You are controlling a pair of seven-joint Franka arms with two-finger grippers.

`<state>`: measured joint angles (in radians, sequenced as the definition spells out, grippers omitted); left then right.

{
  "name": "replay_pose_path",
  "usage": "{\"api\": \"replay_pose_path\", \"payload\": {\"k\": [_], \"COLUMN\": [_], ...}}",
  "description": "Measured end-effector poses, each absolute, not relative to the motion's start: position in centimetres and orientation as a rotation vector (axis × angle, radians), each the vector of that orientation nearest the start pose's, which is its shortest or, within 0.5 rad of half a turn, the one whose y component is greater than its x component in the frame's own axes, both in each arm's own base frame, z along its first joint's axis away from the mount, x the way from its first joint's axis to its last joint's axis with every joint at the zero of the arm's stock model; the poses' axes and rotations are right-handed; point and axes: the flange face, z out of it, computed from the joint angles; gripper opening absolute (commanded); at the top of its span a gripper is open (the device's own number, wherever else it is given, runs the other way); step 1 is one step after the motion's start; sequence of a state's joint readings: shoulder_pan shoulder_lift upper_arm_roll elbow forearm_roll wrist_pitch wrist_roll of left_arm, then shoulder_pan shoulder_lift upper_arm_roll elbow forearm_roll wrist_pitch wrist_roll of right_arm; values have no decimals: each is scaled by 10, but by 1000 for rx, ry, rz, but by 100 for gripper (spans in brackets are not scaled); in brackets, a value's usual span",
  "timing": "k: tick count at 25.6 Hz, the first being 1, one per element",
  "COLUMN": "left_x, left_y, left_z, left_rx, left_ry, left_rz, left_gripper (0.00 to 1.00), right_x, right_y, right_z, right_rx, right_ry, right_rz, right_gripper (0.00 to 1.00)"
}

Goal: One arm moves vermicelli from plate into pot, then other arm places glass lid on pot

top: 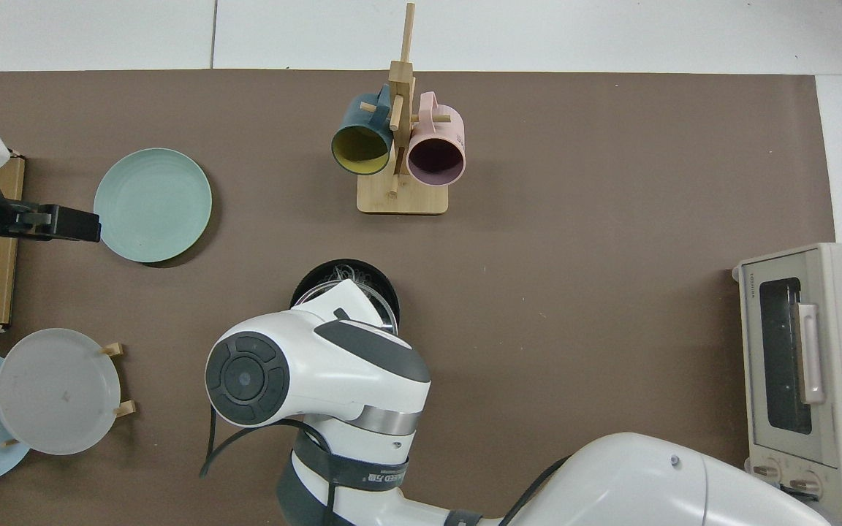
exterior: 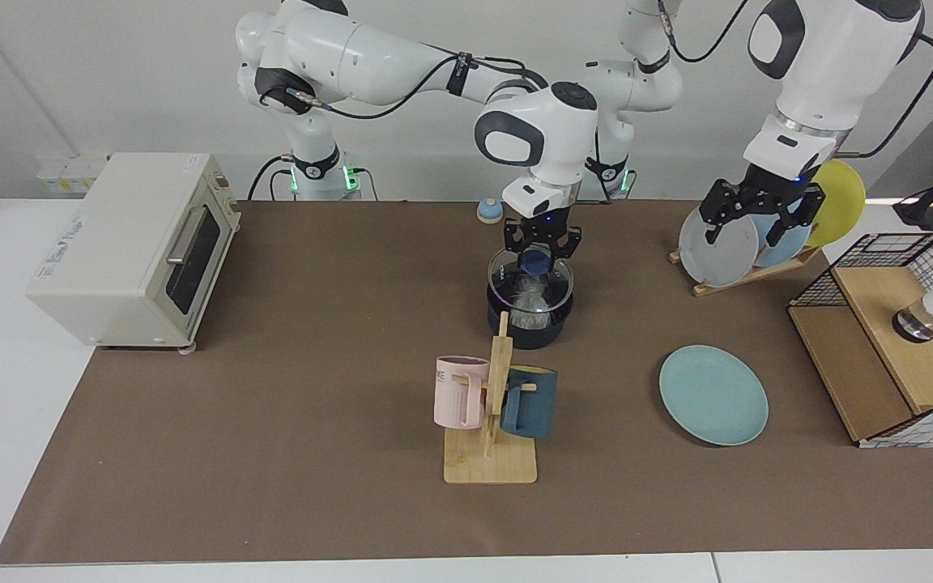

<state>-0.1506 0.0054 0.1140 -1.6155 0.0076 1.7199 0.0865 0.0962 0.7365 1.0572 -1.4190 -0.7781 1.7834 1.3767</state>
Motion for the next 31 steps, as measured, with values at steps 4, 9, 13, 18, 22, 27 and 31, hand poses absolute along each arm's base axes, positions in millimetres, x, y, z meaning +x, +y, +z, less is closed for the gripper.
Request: {"api": "replay_pose_path", "payload": {"k": [4, 9, 13, 18, 22, 27, 31], "left_x": [570, 570, 570, 570, 570, 570, 570], "left_y": [-20, -20, -20, -17, -16, -16, -16], "left_z": [614, 614, 614, 614, 614, 614, 614], "left_rx": [-3121, -3121, -3121, -3121, -3121, -3121, -3121], "left_ry": [194, 194, 192, 184, 183, 183, 183], "left_rz": [-155, -155, -155, -155, -155, -154, -154], "left_gripper": [100, 100, 100, 100, 100, 100, 100], "right_x": [476, 482, 488, 490, 491, 491, 491], "right_y": [509, 504, 500, 499, 498, 498, 498], "right_z": [415, 414, 413, 412, 411, 411, 411], "right_rx": [-3164, -3155, -3142, -3132, -3124, -3123, -3123], "right_ry": [279, 287, 290, 288, 286, 285, 285], "right_rz": [-199, -213, -239, -253, -255, -254, -255], "right_gripper": [0, 0, 0, 0, 0, 0, 1]}}
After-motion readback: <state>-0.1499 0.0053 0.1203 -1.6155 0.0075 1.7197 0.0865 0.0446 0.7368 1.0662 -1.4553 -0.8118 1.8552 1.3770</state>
